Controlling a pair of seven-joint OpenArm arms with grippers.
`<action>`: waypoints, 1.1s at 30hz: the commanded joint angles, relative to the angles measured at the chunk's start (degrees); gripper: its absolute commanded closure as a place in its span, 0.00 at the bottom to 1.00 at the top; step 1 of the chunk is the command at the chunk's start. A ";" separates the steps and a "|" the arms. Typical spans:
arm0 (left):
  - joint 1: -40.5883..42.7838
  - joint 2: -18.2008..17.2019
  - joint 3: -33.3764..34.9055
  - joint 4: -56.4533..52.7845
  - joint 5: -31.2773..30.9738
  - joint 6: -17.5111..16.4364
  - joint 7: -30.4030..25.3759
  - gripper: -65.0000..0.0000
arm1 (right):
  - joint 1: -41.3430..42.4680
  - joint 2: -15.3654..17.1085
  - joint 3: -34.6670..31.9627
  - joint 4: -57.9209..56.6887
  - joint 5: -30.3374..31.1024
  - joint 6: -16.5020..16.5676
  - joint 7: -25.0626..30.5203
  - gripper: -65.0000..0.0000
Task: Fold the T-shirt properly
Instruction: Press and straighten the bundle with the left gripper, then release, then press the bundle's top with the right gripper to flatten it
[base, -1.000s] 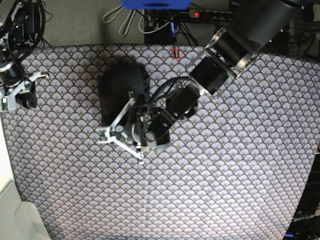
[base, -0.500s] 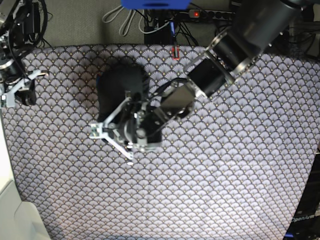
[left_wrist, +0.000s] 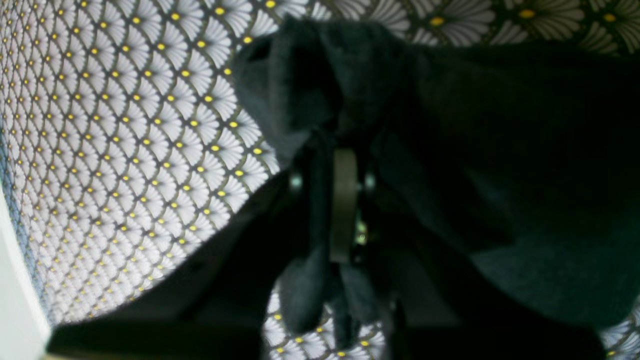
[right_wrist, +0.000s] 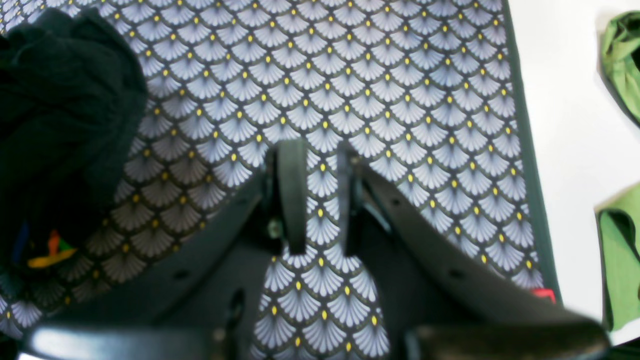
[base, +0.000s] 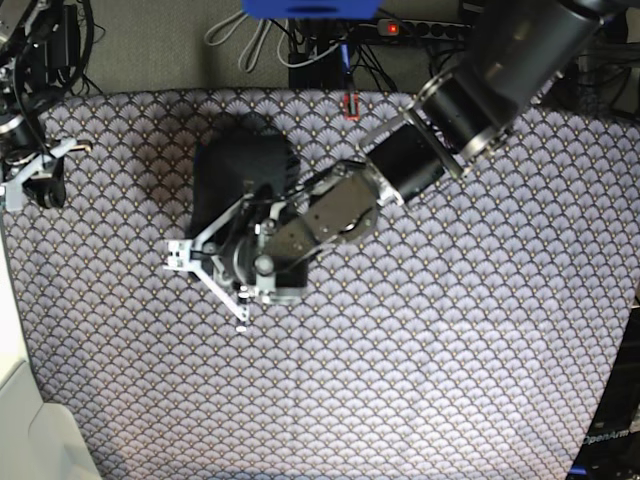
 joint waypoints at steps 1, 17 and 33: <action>-1.54 1.14 -0.49 0.81 1.53 0.21 -0.63 0.91 | 0.06 0.89 0.47 0.94 0.81 0.43 1.42 0.86; 4.26 2.10 -24.49 10.92 9.09 0.21 -3.53 0.15 | 0.15 0.97 0.47 0.94 0.81 0.43 1.42 0.86; 14.64 -6.34 -62.38 21.21 9.00 0.21 -3.18 0.33 | 3.14 1.33 -12.98 2.52 0.81 4.86 -1.48 0.86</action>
